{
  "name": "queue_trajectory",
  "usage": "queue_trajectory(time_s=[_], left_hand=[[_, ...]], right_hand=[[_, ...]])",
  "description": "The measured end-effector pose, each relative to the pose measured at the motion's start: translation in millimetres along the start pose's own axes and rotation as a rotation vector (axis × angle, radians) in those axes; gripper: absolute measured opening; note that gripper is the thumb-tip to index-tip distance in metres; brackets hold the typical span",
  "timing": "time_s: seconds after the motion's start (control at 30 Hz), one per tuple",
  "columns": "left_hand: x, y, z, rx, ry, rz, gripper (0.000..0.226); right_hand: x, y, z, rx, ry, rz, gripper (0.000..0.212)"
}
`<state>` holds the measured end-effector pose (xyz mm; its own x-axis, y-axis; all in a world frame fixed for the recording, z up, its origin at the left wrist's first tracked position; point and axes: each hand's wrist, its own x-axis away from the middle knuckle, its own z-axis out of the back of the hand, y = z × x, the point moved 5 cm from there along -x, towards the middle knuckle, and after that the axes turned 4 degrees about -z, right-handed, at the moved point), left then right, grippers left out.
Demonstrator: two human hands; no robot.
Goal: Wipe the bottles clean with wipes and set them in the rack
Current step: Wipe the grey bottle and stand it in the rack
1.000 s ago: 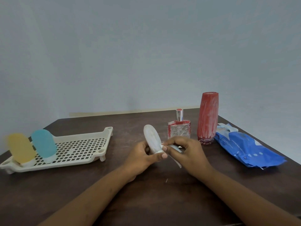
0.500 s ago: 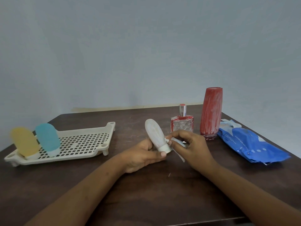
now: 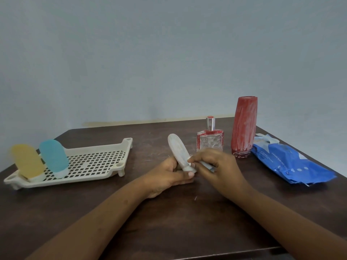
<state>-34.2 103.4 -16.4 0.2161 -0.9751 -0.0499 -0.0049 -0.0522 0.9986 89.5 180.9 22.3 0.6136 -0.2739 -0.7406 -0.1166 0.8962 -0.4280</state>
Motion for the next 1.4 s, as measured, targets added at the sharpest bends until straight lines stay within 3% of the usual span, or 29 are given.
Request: queue_trajectory(time_s=[0.23,0.4,0.57,0.77,0.97,1.13,1.3,1.4], left_hand=[[0.1,2.6,-4.1,-0.058,0.006,-0.023,0.047],[0.7,2.7,-4.0,-0.083,0.045,-0.042,0.044],[-0.6,4.0,-6.4,-0.113,0.064,-0.053,0.039],[-4.8,-0.4,-3.0,-0.107,0.108,-0.068,0.031],[-3.1,0.7,-4.4,-0.134,0.102,-0.063,0.037],[-2.0,2.8,-3.2,-0.179,0.081,-0.095,0.029],[-2.0,0.6,-5.0,-0.108,0.076,-0.064,0.039],[-2.1,0.3,-3.4,-0.114,0.077,-0.069,0.037]], right_hand=[[-3.1,9.8,2.5,-0.007,0.049,-0.098,0.017],[0.5,-0.8,-1.9,0.028,-0.019,-0.007,0.017],[-3.8,9.6,2.0,0.010,0.058,-0.088,0.017],[2.9,-13.6,-11.0,0.212,-0.109,0.107,0.024],[-2.2,5.4,0.4,0.126,0.072,-0.054,0.017],[2.5,-12.5,-8.4,0.134,-0.062,0.052,0.016],[-0.8,12.0,1.0,0.008,0.051,-0.174,0.019],[1.2,2.7,-0.5,0.021,0.033,-0.120,0.017]])
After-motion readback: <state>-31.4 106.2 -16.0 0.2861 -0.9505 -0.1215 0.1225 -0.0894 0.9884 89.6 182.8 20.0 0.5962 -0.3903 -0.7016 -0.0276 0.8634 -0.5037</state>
